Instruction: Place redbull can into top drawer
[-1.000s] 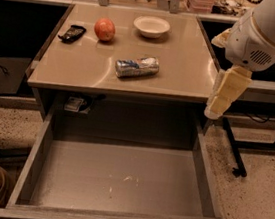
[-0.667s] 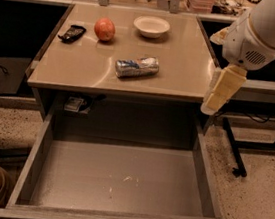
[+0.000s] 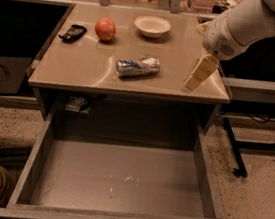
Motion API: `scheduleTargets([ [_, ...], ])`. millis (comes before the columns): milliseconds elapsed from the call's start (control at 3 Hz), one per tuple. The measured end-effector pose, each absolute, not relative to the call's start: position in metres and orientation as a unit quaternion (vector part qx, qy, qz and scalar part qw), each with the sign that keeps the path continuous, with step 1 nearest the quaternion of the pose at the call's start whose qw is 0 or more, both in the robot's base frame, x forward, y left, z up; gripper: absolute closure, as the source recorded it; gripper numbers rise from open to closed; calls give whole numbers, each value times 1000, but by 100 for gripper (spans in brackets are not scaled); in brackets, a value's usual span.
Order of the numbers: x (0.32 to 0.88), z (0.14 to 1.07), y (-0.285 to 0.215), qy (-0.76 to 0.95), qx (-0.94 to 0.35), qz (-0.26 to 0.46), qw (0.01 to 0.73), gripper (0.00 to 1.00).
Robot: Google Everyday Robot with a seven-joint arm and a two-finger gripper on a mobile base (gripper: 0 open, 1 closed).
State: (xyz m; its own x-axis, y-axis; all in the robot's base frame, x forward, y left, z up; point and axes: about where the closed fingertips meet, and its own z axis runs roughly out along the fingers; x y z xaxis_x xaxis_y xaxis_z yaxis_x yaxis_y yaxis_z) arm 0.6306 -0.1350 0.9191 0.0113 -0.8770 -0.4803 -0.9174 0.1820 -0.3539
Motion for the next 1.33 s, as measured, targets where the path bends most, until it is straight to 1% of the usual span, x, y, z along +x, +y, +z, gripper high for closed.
scheduleTargets([
  [333,677,899,-103,690,-651,62,312,0],
  [667,678,898,-102,689,-651,62,312,0],
  [1333,713,889,-56,650,-682,91,323,0],
])
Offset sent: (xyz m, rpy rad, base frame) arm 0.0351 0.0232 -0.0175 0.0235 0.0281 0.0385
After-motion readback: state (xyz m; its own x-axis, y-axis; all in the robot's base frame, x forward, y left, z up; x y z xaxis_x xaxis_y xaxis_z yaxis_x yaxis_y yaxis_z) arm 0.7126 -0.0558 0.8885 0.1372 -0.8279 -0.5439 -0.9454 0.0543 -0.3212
